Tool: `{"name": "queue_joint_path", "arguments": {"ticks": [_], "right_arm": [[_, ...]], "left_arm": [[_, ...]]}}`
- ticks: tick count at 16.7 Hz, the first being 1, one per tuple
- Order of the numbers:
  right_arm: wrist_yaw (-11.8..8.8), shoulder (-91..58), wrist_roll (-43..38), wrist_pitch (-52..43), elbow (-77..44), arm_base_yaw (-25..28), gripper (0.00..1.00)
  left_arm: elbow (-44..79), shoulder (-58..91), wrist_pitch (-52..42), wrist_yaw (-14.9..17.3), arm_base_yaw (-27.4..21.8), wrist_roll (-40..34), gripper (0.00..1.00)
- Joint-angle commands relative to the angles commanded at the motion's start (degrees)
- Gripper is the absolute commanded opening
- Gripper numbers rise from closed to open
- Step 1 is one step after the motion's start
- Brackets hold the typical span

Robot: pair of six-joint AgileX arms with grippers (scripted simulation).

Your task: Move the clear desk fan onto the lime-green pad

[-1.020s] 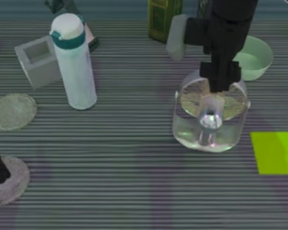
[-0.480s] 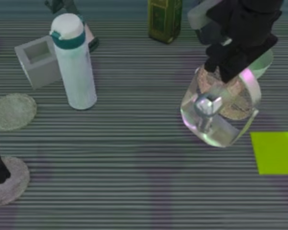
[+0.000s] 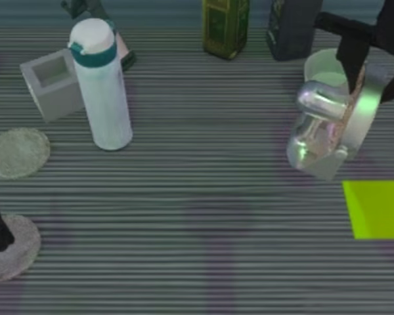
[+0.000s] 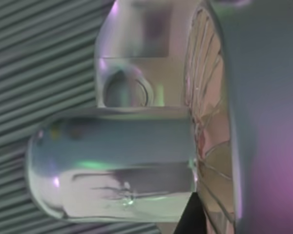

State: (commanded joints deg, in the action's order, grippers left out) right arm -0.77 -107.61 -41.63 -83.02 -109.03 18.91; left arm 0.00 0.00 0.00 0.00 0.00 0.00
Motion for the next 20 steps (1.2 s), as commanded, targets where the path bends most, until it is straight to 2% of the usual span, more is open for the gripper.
{"name": "queue_joint_path", "arguments": {"ticks": [5,10,14,20], "right_arm": [[0.1,5.5,-31.5,1.7,9.8,-4.2,0.0],[0.5,8.9,-52.6,2.5,18.9,-7.6,0.0],[0.8,9.9,-59.1,2.6,22.3,-8.8,0.0],[0.7,9.7,-59.3,2.9,22.4,-8.5,0.0]], "left_arm": [[0.0,0.0,0.0,0.0,0.0,0.0,1.0],[0.0,0.0,0.0,0.0,0.0,0.0,1.0],[0.0,0.0,0.0,0.0,0.0,0.0,1.0],[0.0,0.0,0.0,0.0,0.0,0.0,1.0]]}}
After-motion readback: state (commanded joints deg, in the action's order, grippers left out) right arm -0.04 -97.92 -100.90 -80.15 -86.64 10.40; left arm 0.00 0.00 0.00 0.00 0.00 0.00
